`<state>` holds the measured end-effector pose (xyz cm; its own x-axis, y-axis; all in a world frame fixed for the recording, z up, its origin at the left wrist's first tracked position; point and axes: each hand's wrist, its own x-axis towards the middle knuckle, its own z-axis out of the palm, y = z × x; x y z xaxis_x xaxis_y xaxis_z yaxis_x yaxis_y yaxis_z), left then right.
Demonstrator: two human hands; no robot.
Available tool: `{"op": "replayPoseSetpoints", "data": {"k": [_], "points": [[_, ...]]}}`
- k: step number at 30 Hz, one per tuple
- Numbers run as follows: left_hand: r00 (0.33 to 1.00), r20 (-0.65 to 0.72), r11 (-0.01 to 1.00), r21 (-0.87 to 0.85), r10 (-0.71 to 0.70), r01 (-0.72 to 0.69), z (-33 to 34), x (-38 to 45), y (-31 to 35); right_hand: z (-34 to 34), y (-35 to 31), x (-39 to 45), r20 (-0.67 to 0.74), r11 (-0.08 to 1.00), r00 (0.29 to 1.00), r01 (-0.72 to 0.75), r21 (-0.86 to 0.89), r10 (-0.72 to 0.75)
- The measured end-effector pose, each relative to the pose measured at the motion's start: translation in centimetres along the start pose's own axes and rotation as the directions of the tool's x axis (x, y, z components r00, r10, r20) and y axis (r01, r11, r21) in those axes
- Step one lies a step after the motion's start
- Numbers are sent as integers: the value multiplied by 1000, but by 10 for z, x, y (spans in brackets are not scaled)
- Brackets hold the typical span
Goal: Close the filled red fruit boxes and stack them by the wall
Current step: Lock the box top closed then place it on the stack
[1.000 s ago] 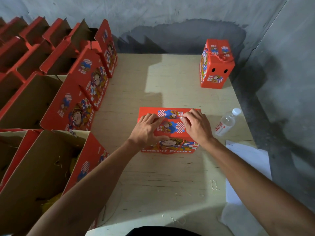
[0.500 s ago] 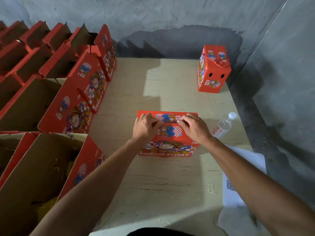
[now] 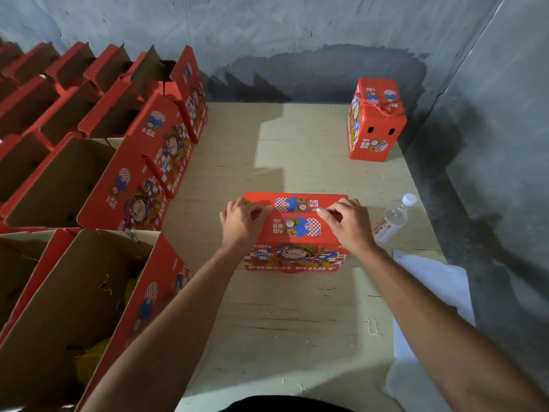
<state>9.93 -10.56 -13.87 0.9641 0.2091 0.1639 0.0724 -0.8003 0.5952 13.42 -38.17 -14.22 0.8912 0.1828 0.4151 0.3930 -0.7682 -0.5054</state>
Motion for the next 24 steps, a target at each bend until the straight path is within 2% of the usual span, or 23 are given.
{"op": "replayPoseSetpoints", "data": {"k": [2,4,6,8,10,12,18,24], "points": [[998,-25,995,-84,-57,55,3,-6,-9,5,3,-11,-73,988,987,-137,74,143],[984,-1,936,-310,-176,167,6,-10,-12,7,5,-19,-1,921,949,-306,240,315],[958,112,771,-572,-263,279,6,-14,-9,4,2,-21,124,783,896,-435,445,427],[945,140,652,-693,-296,307,5,-17,-8,2,-3,-22,199,621,840,-514,592,505],[922,174,535,-771,-345,345,7,-18,-10,4,-2,-24,224,531,799,-551,643,558],[911,192,464,-811,-365,357,10,-18,-11,8,1,-24,195,529,793,-545,651,577],[918,108,533,-785,-383,315,16,-18,-7,13,4,-25,157,551,809,-513,658,567],[932,89,561,-777,-351,286,17,-17,-5,14,5,-21,127,696,826,-537,476,550]]}}
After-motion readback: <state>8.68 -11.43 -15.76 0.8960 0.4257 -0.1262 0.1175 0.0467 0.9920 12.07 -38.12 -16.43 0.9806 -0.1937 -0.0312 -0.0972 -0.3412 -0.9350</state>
